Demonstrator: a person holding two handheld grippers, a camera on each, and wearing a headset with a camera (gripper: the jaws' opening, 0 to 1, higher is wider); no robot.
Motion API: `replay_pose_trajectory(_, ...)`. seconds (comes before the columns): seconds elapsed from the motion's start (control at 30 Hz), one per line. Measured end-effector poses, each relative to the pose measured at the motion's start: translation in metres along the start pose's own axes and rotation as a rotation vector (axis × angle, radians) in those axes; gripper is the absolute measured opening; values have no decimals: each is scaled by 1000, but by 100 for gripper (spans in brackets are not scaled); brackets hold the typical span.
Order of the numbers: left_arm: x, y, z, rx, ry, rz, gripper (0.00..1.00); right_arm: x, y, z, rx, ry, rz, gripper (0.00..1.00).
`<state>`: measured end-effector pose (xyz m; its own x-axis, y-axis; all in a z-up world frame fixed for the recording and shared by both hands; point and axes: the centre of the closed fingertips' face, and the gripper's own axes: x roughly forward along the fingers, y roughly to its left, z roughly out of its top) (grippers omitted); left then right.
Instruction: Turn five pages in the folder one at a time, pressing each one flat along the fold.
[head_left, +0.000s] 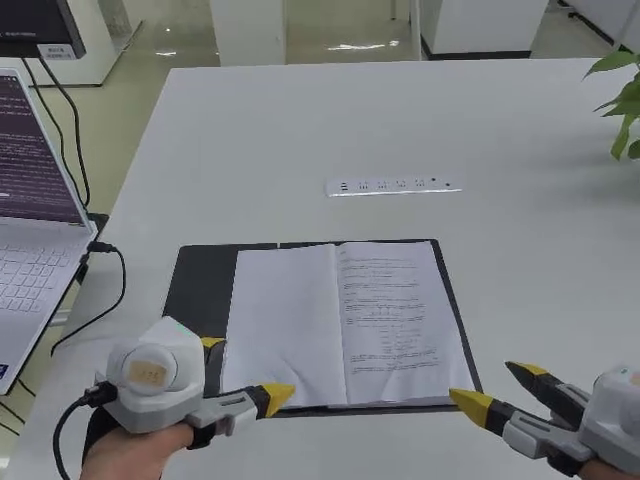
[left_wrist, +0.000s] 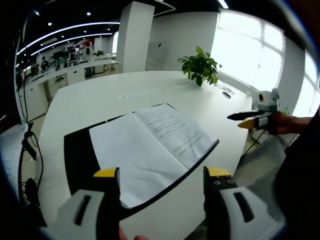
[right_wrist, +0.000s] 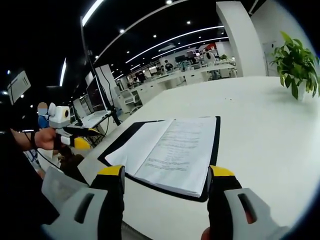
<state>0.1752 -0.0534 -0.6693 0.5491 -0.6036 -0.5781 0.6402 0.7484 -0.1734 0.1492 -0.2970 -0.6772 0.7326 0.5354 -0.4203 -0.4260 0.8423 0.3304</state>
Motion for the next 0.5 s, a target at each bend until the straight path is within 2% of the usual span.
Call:
replay_pose_trajectory(0.13, 13, -17, -1, 27, 20, -39, 66, -3, -3, -1, 3, 3, -2, 66)
replay_pose_trajectory(0.23, 25, -29, 4, 35, 20, -77, 66, -4, -5, -2, 11, 1, -7, 66)
replay_pose_trajectory(0.27, 31, -39, 6, 49, 21, -117, 65, -4, -6, -2, 14, 2, -7, 66)
replay_pose_trajectory(0.33, 39, -47, 4, 103, 56, -145, 65, -4, -5, -5, 20, 9, -5, 65)
replay_pose_trajectory(0.5, 61, -61, 12, 143, 73, -184, 65, -3, -5, -9, 8, 30, -2, 65)
